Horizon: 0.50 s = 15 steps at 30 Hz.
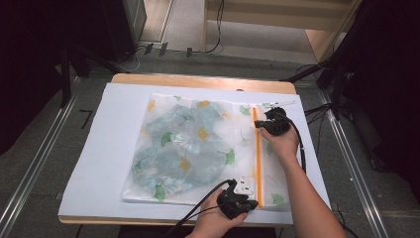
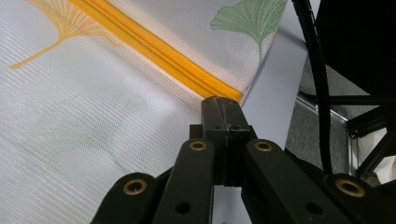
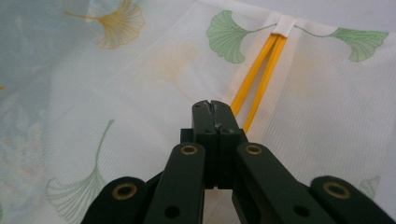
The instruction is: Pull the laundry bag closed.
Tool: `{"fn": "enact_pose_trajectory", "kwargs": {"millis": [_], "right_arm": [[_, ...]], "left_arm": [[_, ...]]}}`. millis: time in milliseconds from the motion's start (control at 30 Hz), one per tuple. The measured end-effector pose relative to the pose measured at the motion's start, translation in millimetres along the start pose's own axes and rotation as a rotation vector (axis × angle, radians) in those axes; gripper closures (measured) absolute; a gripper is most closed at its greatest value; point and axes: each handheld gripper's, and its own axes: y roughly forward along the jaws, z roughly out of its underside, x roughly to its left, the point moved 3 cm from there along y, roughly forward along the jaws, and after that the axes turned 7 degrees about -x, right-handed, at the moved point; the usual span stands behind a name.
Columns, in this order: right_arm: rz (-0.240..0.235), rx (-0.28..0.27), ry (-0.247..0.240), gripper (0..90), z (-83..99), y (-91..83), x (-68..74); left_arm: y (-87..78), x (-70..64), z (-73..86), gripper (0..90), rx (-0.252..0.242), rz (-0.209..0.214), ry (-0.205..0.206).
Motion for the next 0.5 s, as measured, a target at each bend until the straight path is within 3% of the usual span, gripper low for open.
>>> {"fn": "enact_pose_trajectory", "kwargs": {"millis": [167,500], "right_arm": [[0.005,0.003,0.026,90.0,-5.0,8.2,-6.0],[0.035,0.029,0.025,90.0,-14.0,27.9,-12.7]], "left_arm": [[0.5,0.5,0.0,90.0,-0.008,0.008,-0.005],[-0.3,-0.1,0.2,90.0,0.002,0.001,0.001]]}}
